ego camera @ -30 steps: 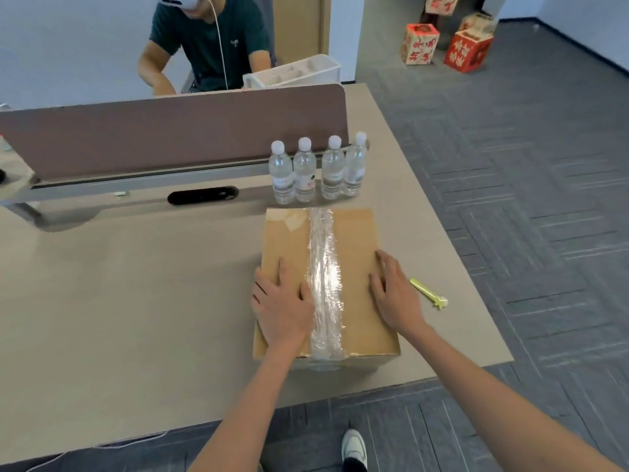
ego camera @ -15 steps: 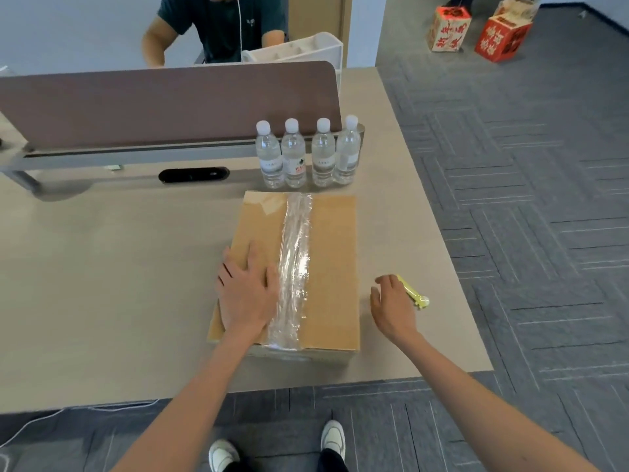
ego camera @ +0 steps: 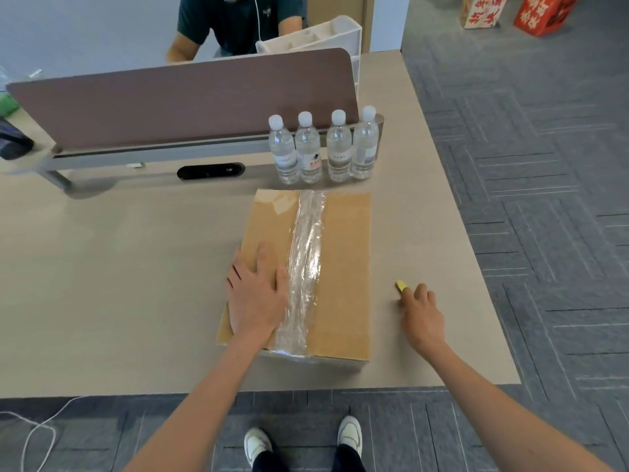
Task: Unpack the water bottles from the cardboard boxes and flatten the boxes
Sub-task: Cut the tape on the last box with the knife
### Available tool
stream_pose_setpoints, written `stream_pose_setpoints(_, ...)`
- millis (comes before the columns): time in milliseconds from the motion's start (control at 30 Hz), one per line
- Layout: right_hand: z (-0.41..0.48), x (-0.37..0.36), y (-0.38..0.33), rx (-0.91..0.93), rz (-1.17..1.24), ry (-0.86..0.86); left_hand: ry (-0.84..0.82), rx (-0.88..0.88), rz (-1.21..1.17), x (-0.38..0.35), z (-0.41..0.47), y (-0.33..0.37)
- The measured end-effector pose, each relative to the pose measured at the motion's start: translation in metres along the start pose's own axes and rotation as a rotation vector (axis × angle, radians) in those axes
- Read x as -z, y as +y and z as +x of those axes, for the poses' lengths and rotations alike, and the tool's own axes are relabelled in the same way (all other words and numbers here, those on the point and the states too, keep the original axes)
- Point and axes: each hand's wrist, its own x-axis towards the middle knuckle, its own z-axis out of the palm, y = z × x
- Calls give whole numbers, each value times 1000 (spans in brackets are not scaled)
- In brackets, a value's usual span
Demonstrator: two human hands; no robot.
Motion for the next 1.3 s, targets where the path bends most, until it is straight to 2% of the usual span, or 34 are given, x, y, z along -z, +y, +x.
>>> stream_pose_setpoints(100,-1,6,-9,50,38,-100,5,-5,1,2,0,0)
stream_pose_setpoints(233,0,16,-23,-15,271,-136,-24,-8,-2,3,0,-1)
stream_pose_setpoints(400,12,56,-53,-76,598,144,-57,-3,-47,5,2,-4)
stream_pose_setpoints(533,18,89,-82,-113,844,280,-53,-12,-94,7,3,-3)
stream_pose_setpoints(700,11,123,-114,-139,856,531,-118,-56,-176,8,31,-7)
stream_pose_setpoints(833,10,144,-146,-168,890,589,-153,-234,-290,13,88,-9)
stream_pose_setpoints(933,12,154,-178,-232,955,531,-149,-335,-295,14,125,-8)
stream_pose_setpoints(1067,26,155,-214,-274,1066,332,-129,-494,-227,9,164,-8)
stream_pose_setpoints(1133,31,159,-226,-278,1213,260,-129,-588,-223,7,179,-5)
stream_pose_setpoints(1200,32,167,-235,-253,1403,184,-177,-668,-242,11,193,3)
stream_pose_setpoints(1300,36,170,-240,-243,1442,78,-306,-714,-250,8,220,8)
